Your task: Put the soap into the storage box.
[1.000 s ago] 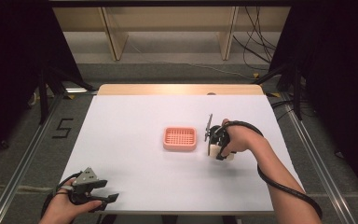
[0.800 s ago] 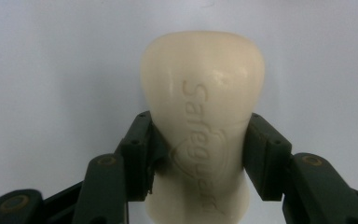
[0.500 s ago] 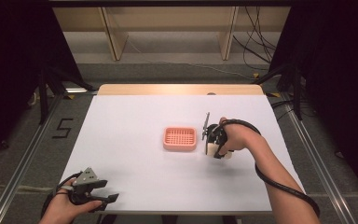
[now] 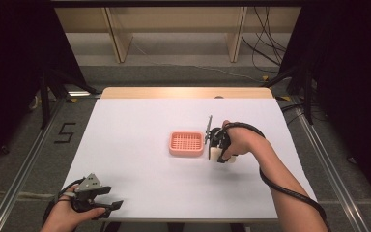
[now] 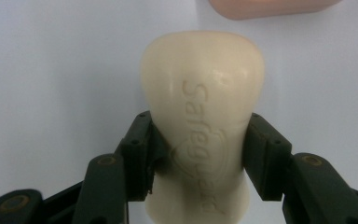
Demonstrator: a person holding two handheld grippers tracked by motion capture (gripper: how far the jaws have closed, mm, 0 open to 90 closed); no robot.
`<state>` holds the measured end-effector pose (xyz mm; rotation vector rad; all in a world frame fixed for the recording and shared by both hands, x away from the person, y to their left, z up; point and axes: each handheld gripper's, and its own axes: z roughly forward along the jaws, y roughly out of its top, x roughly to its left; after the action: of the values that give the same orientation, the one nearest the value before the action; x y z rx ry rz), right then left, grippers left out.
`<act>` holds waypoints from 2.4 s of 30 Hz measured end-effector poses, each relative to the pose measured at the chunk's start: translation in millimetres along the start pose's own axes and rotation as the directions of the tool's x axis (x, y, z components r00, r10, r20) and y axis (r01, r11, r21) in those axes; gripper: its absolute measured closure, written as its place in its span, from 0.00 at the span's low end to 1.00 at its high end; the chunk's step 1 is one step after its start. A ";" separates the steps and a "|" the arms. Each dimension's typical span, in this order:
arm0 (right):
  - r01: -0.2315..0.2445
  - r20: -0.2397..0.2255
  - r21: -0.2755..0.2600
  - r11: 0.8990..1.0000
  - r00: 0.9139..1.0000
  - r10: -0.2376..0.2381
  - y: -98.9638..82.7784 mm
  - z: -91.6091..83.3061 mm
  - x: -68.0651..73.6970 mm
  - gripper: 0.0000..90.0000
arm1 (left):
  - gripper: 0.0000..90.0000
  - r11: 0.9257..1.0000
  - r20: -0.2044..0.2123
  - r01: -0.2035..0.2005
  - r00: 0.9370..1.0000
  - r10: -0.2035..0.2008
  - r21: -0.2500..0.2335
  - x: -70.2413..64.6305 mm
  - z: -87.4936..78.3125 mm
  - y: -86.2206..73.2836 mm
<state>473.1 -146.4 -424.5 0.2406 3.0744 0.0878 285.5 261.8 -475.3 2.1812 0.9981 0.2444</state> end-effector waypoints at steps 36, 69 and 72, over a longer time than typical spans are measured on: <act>-0.022 0.024 0.004 1.000 0.999 0.022 22.5 -9.6 -5.4 0.56 | 0.32 1.000 0.010 0.011 1.000 -0.011 -0.008 -0.5 0.5 -0.1; -0.009 0.033 0.006 1.000 0.999 0.009 35.6 -13.7 -10.7 0.56 | 0.32 1.000 -0.012 -0.003 1.000 0.003 0.001 0.8 -0.6 0.2; -0.015 0.025 -0.005 1.000 1.000 0.015 36.5 -13.9 -10.7 0.56 | 0.32 1.000 0.001 -0.003 1.000 0.003 0.000 0.7 -1.0 0.1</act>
<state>488.4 -112.8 -407.9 0.2632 3.0480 0.0915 285.6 262.8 -474.7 2.1823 0.9947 0.2445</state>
